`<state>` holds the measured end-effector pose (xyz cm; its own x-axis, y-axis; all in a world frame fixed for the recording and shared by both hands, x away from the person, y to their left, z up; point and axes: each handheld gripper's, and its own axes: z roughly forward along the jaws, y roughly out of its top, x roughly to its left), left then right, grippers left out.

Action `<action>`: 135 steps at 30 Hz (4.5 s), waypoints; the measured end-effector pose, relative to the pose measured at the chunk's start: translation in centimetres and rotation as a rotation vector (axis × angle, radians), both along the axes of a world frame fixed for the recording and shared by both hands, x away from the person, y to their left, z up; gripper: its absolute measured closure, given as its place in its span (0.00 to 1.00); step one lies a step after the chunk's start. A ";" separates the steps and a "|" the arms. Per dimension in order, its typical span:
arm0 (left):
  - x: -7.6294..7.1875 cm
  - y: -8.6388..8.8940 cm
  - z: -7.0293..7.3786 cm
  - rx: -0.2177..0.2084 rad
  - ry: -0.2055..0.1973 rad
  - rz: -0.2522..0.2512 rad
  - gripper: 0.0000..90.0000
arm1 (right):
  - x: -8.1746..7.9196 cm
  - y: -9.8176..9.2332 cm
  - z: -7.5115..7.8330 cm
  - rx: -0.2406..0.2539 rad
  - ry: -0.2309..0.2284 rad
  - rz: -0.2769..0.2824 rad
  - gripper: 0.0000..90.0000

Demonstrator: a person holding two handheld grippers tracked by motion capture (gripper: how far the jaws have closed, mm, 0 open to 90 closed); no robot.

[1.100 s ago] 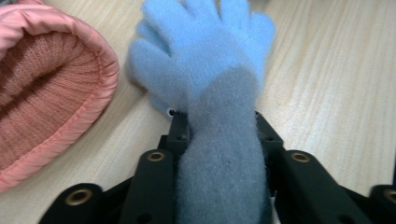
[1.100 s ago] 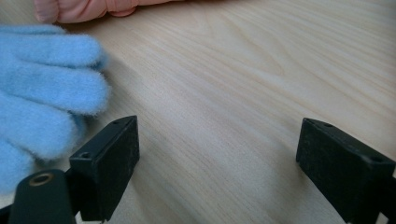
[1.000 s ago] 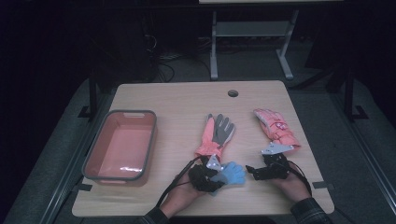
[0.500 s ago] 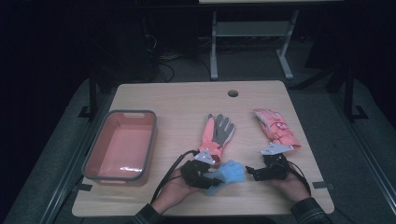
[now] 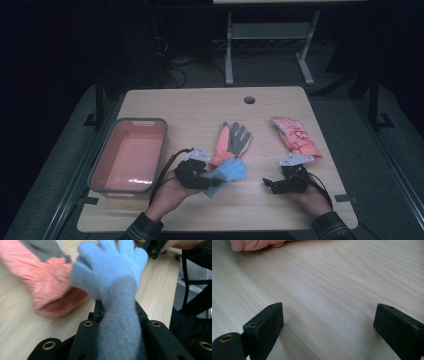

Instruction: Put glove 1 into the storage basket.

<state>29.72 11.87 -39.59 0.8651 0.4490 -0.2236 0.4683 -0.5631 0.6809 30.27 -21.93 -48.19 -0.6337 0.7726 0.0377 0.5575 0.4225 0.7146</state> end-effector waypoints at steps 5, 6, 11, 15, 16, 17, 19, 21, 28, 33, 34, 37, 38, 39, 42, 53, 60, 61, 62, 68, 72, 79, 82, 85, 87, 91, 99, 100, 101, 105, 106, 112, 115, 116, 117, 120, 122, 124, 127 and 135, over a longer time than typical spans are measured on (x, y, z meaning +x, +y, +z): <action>0.5 1.8 1.3 0.000 -0.021 0.060 0.80 | 0.0 0.0 0.0 0.000 0.000 0.001 0.10; 0.6 2.2 1.6 0.006 -0.024 0.068 0.80 | 0.0 0.0 0.0 0.000 0.000 0.000 0.10; 1.0 3.9 2.7 0.004 -0.041 0.114 0.80 | 0.0 0.0 0.0 0.000 0.000 0.000 0.10; 1.3 5.3 3.3 0.008 -0.052 0.147 0.80 | 0.0 0.0 0.0 -0.001 -0.004 0.001 0.10; 1.4 5.7 3.5 0.014 -0.056 0.150 0.80 | 0.0 0.0 0.0 -0.001 -0.004 0.002 0.10; 1.4 6.0 3.6 0.012 -0.058 0.164 0.80 | 0.0 0.0 0.0 -0.001 -0.004 0.002 0.10; 1.6 6.7 3.8 0.013 -0.064 0.182 0.80 | 0.0 0.0 0.0 -0.001 -0.004 0.002 0.10; 1.7 7.4 4.0 0.018 -0.069 0.198 0.80 | 0.0 0.0 0.0 -0.001 -0.005 0.002 0.10; 2.2 9.6 4.5 0.020 -0.086 0.256 0.80 | 0.0 0.0 0.0 -0.001 -0.004 0.002 0.10; 2.5 11.1 4.7 0.018 -0.091 0.300 0.80 | 0.0 0.0 0.0 -0.001 -0.005 0.003 0.10; 2.6 11.5 4.8 0.024 -0.092 0.308 0.80 | 0.0 0.0 0.0 0.000 -0.004 0.002 0.10; 2.7 12.4 4.9 0.033 -0.100 0.338 0.80 | 0.0 0.0 0.0 -0.001 -0.004 0.003 0.10; 2.8 12.8 4.9 0.031 -0.100 0.349 0.80 | 0.0 0.0 0.0 -0.001 -0.004 0.002 0.10; 2.8 13.1 4.9 0.029 -0.100 0.361 0.80 | 0.0 0.0 0.0 -0.001 -0.004 0.003 0.10; 3.0 14.3 4.9 0.037 -0.103 0.391 0.80 | 0.0 0.0 0.0 0.000 -0.004 0.002 0.10; 3.9 18.1 3.9 0.067 -0.097 0.528 0.80 | 0.0 0.0 0.0 -0.001 -0.004 0.003 0.10; 5.4 19.1 1.9 0.116 -0.068 0.556 0.80 | 0.0 0.0 0.0 -0.001 -0.004 0.003 0.09; 5.7 19.1 1.6 0.124 -0.065 0.558 0.80 | 0.0 0.0 0.0 -0.001 -0.005 0.003 0.09; 6.0 19.2 1.2 0.129 -0.058 0.561 0.80 | 0.0 0.0 0.0 -0.001 -0.004 0.003 0.09; 7.7 19.1 -0.7 0.165 -0.029 0.563 0.79 | 0.0 0.0 0.0 -0.001 -0.004 0.003 0.09; 8.3 19.3 -1.8 0.198 -0.009 0.564 0.79 | 0.0 0.0 0.0 -0.002 -0.003 0.004 0.09; 8.8 19.4 -3.0 0.233 0.042 0.552 0.75 | 0.0 0.0 0.0 -0.002 -0.003 0.004 0.09; 8.9 19.4 -3.2 0.245 0.042 0.543 0.70 | 0.0 0.0 0.0 -0.002 -0.003 0.004 0.09; 9.0 19.4 -3.4 0.249 0.046 0.548 0.58 | 0.0 0.0 0.0 -0.002 -0.003 0.004 0.09; 9.0 19.4 -3.4 0.254 0.047 0.548 0.50 | 0.0 0.0 0.0 -0.002 -0.003 0.004 0.09; 8.8 19.7 -3.0 0.228 0.022 0.563 0.29 | 0.0 0.0 0.0 -0.002 -0.003 0.004 0.09; 7.8 20.0 -0.7 0.153 -0.020 0.569 0.17 | 0.0 0.0 0.0 -0.002 -0.003 0.005 0.09; 7.6 19.9 -0.3 0.141 -0.030 0.563 0.17 | 0.0 0.0 0.0 -0.002 -0.003 0.005 0.09; 7.4 19.7 0.1 0.124 -0.036 0.556 0.17 | 0.0 0.0 0.0 -0.002 -0.003 0.005 0.09; 6.6 18.5 1.6 0.089 -0.059 0.517 0.16 | 0.0 0.0 0.0 -0.002 -0.004 0.005 0.09; 6.5 18.2 1.9 0.078 -0.064 0.509 0.16 | 0.0 0.0 0.0 -0.002 -0.003 0.005 0.09; 5.4 15.6 3.2 0.015 -0.075 0.434 0.16 | 0.0 0.0 0.0 -0.002 -0.003 0.005 0.09; 5.1 14.3 3.4 -0.004 -0.077 0.403 0.16 | 0.0 0.0 0.0 -0.002 -0.002 0.003 0.09; 4.9 13.8 3.4 -0.005 -0.081 0.388 0.16 | 0.0 0.0 0.0 -0.002 -0.003 0.004 0.09; 4.8 13.4 3.4 -0.009 -0.081 0.384 0.16 | 0.0 0.0 0.0 -0.002 -0.002 0.003 0.09; 4.4 11.9 3.5 -0.002 -0.085 0.347 0.16 | 0.0 0.0 0.0 -0.002 -0.003 0.003 0.09; 4.0 11.0 3.4 -0.004 -0.085 0.327 0.16 | 0.0 0.0 0.0 -0.002 -0.002 0.003 0.09; 3.6 10.1 3.3 -0.004 -0.087 0.313 0.16 | 0.0 0.0 0.0 -0.002 -0.002 0.002 0.09; 3.0 8.9 3.2 0.004 -0.089 0.288 0.16 | 0.0 0.0 0.0 -0.003 -0.002 0.002 0.09; 1.4 5.9 1.9 0.027 -0.109 0.224 0.16 | 0.0 0.1 0.0 -0.001 0.002 -0.004 0.09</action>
